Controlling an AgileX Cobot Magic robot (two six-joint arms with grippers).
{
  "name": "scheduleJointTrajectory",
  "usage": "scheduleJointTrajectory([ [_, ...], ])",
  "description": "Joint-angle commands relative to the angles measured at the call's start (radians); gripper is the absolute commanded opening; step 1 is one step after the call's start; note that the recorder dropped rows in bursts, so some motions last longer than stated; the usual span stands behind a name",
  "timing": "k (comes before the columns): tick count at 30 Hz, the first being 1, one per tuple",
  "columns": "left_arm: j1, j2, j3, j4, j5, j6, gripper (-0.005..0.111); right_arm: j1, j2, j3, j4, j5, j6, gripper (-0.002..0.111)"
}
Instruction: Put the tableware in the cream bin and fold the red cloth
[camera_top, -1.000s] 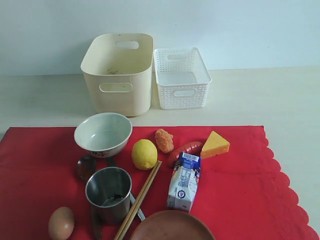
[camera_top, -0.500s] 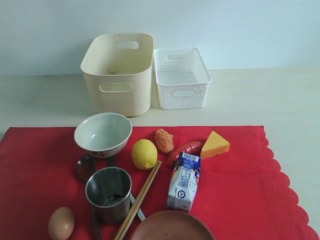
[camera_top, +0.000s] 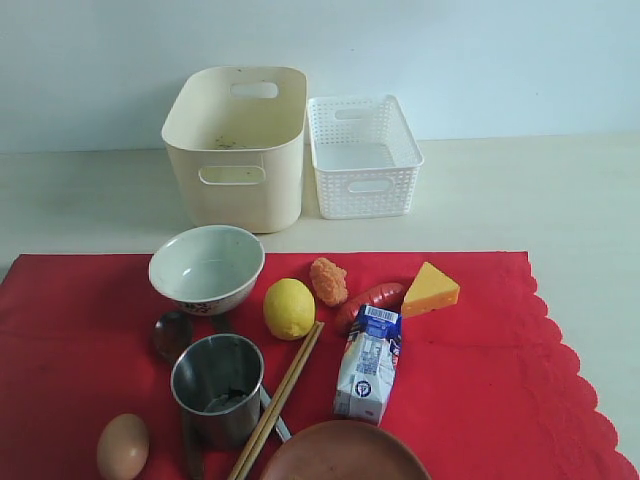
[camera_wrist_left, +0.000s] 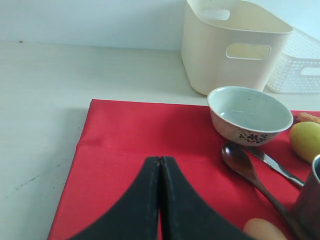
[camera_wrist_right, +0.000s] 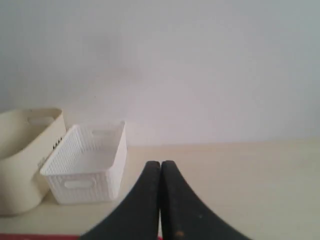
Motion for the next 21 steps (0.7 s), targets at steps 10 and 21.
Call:
scheduleJointTrajectory([
  [10,0.003,-0.005,0.002,-0.002,-0.011,-0.006,0.0,0.207,0.6,-0.3,-0.002,0.408,-0.207,0.0],
  [21,0.003,-0.005,0.002,-0.002,-0.011,-0.006,0.0,0.222,0.993,-0.521,0.077,0.687,-0.629,0.032],
])
